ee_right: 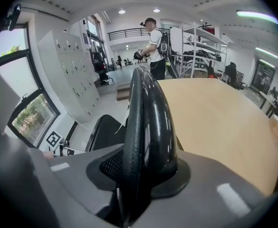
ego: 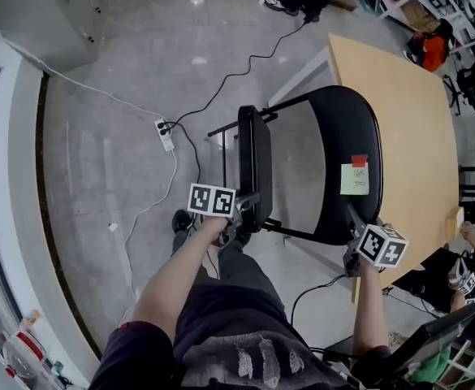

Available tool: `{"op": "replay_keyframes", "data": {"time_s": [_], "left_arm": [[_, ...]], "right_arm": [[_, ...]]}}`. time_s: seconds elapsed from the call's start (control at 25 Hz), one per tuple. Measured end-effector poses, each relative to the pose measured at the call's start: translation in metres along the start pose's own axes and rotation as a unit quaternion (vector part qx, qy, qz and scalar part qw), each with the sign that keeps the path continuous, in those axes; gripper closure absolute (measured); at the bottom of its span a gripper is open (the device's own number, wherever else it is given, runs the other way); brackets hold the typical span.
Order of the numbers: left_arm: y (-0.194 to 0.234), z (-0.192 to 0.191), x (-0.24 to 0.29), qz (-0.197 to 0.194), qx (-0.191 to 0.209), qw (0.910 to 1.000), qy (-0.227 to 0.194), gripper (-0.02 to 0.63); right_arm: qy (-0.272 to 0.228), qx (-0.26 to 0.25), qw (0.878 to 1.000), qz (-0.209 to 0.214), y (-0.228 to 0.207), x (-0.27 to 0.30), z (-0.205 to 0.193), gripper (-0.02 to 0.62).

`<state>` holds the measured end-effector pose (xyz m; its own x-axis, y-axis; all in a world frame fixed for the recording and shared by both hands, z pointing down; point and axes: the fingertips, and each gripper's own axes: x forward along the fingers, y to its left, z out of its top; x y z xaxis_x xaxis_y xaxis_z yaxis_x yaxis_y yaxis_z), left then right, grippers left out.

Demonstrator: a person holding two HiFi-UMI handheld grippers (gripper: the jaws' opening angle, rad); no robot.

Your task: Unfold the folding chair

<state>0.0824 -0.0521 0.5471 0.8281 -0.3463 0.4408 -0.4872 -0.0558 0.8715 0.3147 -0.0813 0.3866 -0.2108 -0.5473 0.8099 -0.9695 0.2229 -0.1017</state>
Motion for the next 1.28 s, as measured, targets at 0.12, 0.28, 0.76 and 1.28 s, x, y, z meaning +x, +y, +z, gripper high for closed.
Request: {"op": "replay_keyframes", "data": {"time_s": [0.12, 0.28, 0.76, 1.28], "left_arm": [[0.024, -0.006, -0.019, 0.002, -0.022, 0.9997, -0.011, 0.449], [0.041, -0.001, -0.028, 0.023, -0.038, 0.9987, -0.025, 0.435], [0.067, -0.006, -0.043, 0.001, -0.071, 0.9961, -0.053, 0.44], [0.117, -0.012, -0.065, -0.026, -0.107, 0.9917, -0.067, 0.426]], "right_arm": [[0.005, 0.01, 1.0, 0.007, 0.005, 0.006, -0.01, 0.471], [0.002, 0.022, 1.0, 0.012, 0.001, 0.004, -0.008, 0.472], [0.034, 0.079, 0.995, 0.041, -0.004, 0.018, -0.019, 0.477], [0.051, 0.11, 0.99, 0.071, -0.021, 0.039, -0.031, 0.477]]}}
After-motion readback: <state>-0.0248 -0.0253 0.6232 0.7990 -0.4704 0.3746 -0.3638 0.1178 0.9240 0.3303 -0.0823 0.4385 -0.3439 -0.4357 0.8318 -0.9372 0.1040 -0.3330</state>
